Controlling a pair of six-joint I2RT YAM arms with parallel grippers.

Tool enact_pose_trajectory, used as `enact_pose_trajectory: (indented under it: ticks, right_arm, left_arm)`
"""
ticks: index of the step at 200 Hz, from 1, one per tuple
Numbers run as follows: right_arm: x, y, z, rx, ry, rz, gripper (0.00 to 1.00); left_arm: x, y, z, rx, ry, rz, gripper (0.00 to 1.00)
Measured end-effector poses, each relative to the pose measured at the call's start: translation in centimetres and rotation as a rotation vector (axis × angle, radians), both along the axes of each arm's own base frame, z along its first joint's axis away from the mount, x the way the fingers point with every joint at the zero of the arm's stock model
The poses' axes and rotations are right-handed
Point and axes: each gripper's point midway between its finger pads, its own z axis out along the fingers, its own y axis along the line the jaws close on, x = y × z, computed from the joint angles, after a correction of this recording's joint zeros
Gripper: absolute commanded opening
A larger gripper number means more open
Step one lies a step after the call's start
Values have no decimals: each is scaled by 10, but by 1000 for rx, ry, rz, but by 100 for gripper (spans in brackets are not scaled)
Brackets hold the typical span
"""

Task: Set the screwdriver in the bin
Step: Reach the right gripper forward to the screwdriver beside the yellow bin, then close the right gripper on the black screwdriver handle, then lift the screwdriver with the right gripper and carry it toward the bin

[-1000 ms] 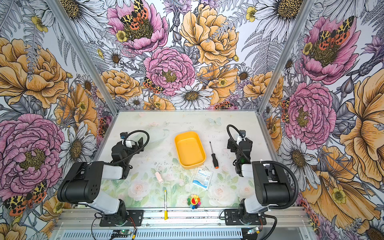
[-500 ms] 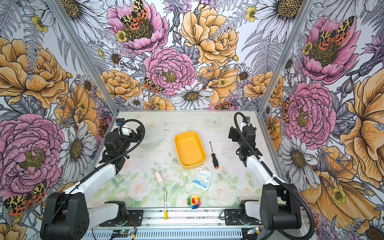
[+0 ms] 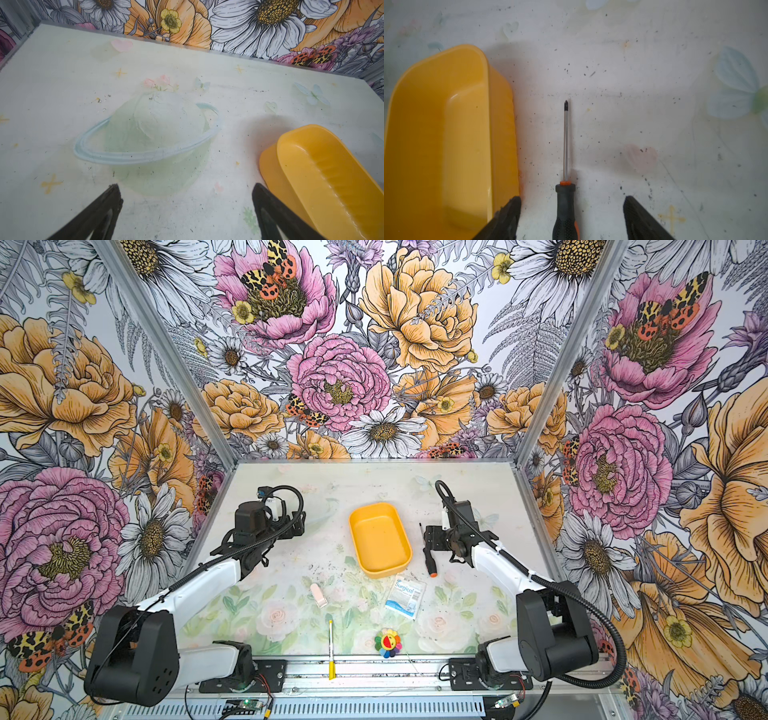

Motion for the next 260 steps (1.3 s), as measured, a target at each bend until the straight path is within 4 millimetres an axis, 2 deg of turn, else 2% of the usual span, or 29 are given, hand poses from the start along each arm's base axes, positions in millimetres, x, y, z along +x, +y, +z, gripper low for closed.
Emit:
enact_pose_trajectory:
  ticks: [43, 81, 138, 214, 260]
  right_arm:
    - [-24, 13, -29, -25, 136, 37, 66]
    - [-38, 19, -41, -46, 236, 48, 61]
    - [-46, 20, -45, -61, 314, 25, 58]
    - [-52, 18, -66, -114, 396, 16, 53]
    - [-55, 15, -69, -125, 413, 11, 42]
  left_arm:
    - [1, -3, 0, -17, 36, -1, 99]
    - [5, -7, 3, -31, 60, -18, 99]
    - [5, -12, -2, -47, 92, -38, 99]
    - [3, -13, -4, -47, 104, -40, 99]
    - [3, -12, -5, -51, 106, -37, 99]
